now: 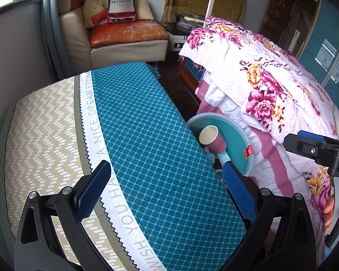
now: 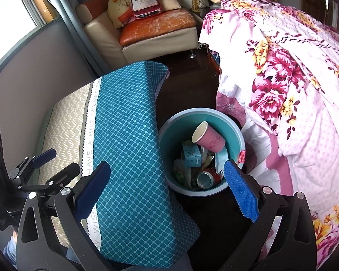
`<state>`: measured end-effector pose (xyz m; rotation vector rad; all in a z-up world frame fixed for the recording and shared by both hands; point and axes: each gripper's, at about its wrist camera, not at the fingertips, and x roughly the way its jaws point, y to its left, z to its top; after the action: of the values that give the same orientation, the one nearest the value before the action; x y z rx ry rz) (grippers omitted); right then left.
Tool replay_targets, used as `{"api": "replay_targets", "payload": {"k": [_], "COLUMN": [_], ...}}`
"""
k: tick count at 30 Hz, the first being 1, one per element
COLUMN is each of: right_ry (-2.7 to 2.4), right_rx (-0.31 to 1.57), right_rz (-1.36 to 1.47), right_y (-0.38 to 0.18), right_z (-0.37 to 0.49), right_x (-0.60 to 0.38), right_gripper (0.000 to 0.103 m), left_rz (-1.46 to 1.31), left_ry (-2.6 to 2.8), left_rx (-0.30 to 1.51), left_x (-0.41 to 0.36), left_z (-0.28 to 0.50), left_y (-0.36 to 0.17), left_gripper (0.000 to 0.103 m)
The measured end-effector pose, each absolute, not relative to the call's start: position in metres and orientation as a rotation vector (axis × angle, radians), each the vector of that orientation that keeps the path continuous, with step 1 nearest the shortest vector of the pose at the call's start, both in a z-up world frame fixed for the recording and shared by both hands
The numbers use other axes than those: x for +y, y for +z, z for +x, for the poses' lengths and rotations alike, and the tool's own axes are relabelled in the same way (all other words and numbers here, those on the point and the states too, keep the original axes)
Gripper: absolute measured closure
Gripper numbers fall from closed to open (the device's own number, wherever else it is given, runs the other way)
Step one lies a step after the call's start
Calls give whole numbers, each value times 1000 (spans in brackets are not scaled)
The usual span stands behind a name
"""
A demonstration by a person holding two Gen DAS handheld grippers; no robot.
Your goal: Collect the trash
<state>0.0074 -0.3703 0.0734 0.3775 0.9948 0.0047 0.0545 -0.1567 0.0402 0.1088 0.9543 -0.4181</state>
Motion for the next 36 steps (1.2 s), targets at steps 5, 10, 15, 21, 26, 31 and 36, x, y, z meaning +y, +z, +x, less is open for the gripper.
{"api": "replay_targets", "payload": {"k": [5,10,15,21,26,31,36], "right_ry": [8,10,11,11,10,8,7], "right_rx": [1002,1012,1022,1034,1040,1050,1055], "right_rz": [384,391,401,409,406,403,404], "right_y": [70,66,61,56,53,50,50], "right_z": [9,13,16,20,23,27,29], "right_x": [-368,-367,-368,-368,-367,-366,-365], "right_gripper": [7,7,7,7,7,7,7], "left_rz": [99,92,110,118,114,112,116], "left_ry": [-409,-408,-403,-392,-387,-380,-374], "left_rx": [957,952,943,959,972,978,975], "left_x": [-152,-150,-151,-150,-148,-146,-144], "left_z": [56,57,57,59,63,66,67], "left_y": [39,37,34,27,22,19,18], "left_gripper": [4,4,4,4,4,4,4]}}
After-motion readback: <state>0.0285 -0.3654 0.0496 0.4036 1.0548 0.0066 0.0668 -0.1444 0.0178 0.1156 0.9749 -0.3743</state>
